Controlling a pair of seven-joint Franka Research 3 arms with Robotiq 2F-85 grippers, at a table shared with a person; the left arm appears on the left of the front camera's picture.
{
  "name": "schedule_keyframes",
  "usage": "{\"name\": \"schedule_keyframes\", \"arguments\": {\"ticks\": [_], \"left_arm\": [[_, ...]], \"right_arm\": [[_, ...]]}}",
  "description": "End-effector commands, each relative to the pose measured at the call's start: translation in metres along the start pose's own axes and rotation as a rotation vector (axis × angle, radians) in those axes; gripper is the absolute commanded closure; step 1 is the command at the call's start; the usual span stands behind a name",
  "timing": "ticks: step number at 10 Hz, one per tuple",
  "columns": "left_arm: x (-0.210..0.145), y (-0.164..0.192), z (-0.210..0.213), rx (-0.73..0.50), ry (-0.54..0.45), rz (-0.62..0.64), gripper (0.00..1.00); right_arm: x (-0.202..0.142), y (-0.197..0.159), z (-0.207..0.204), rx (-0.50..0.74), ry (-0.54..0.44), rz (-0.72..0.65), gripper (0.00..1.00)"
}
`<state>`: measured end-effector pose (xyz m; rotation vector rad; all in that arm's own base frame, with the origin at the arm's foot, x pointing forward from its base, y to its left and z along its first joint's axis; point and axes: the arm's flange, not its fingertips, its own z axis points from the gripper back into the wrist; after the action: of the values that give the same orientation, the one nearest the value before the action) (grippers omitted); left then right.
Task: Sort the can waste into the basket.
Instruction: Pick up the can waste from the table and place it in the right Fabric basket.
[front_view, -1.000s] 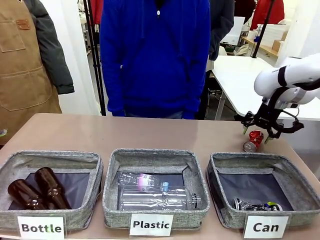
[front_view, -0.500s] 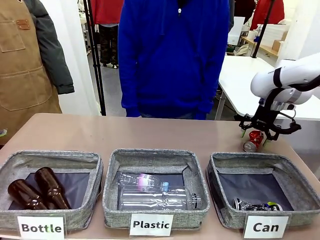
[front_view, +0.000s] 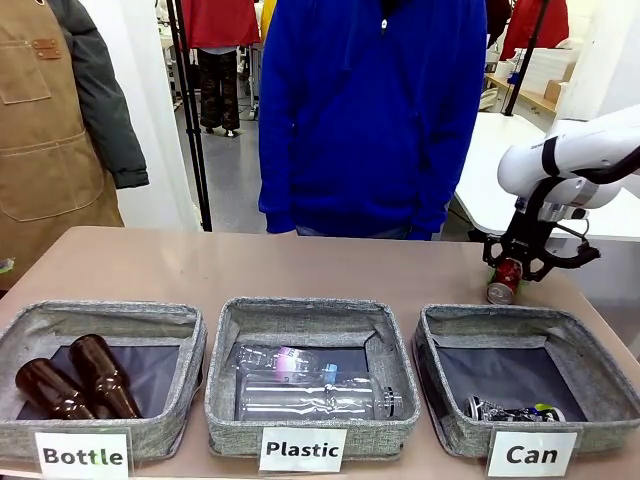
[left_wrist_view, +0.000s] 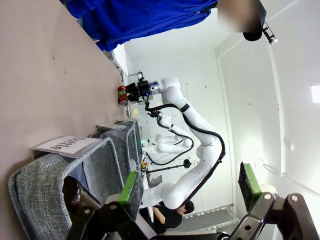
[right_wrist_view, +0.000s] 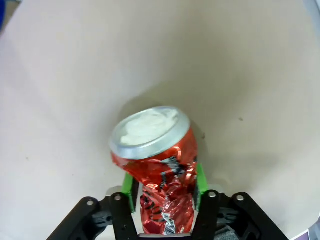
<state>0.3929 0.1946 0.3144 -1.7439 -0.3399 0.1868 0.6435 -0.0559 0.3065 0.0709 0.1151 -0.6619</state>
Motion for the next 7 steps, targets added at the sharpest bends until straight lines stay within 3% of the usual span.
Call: {"name": "schedule_keyframes", "arguments": {"ticks": [1,7], "left_arm": [[-0.0039,-0.0056,-0.0011,0.004,-0.005,0.009,0.0],[-0.0039,-0.0056,-0.0011,0.004,-0.005,0.009,0.0]], "right_arm": [[0.001,0.0046,0.0052,-0.043,-0.031,-0.028,1.0],[-0.004,0.006,0.0077,-0.048,-0.039,-0.015,1.0]]}}
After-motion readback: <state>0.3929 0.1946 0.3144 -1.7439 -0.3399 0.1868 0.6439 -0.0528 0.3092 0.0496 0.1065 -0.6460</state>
